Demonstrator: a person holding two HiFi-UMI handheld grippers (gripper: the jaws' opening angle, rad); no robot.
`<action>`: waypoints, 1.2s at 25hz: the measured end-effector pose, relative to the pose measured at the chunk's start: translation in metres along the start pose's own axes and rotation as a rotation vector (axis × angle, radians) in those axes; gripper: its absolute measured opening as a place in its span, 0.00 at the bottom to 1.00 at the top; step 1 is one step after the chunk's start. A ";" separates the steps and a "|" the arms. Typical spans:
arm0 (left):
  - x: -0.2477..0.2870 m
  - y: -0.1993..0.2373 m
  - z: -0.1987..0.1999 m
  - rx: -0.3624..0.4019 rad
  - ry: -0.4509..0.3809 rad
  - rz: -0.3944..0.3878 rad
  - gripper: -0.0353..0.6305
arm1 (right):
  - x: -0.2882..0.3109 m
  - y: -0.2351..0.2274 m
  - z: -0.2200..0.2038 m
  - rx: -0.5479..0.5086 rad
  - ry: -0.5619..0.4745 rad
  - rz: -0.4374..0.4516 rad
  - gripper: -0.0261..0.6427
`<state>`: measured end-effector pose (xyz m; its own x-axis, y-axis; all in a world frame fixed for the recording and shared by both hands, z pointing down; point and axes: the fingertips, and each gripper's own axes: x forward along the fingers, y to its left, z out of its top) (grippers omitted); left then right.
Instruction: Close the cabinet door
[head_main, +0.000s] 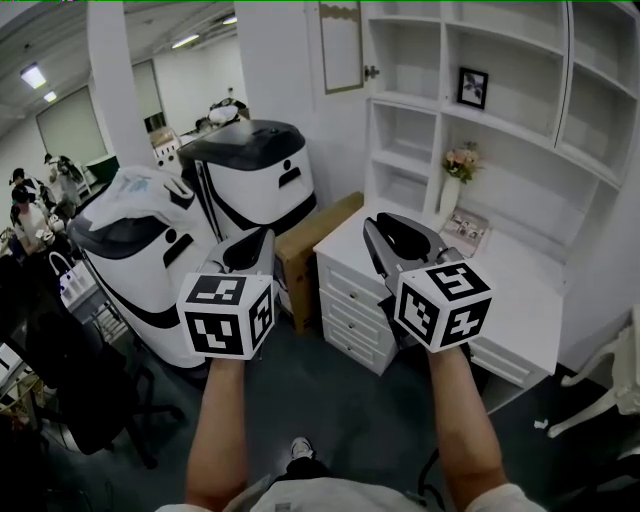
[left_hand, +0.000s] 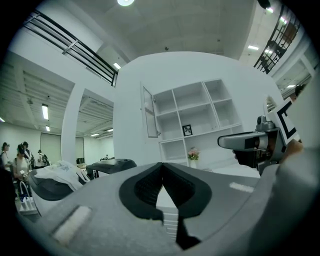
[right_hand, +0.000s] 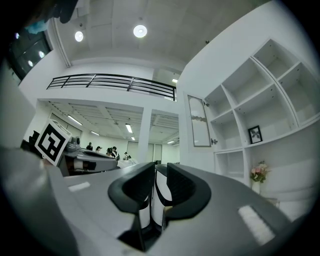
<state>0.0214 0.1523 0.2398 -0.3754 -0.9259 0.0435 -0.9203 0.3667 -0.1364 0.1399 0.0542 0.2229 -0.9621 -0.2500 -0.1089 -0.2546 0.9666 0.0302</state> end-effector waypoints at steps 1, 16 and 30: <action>0.008 0.006 0.000 -0.001 -0.002 -0.007 0.05 | 0.009 -0.003 -0.001 0.000 0.003 -0.005 0.16; 0.122 0.096 -0.004 -0.008 -0.012 -0.107 0.05 | 0.142 -0.031 -0.005 0.004 0.007 -0.093 0.24; 0.173 0.156 -0.014 -0.034 -0.032 -0.204 0.05 | 0.223 -0.023 -0.006 0.011 0.005 -0.154 0.34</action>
<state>-0.1885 0.0507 0.2396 -0.1777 -0.9835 0.0348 -0.9803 0.1738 -0.0941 -0.0693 -0.0236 0.2034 -0.9121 -0.3959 -0.1068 -0.3984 0.9172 0.0024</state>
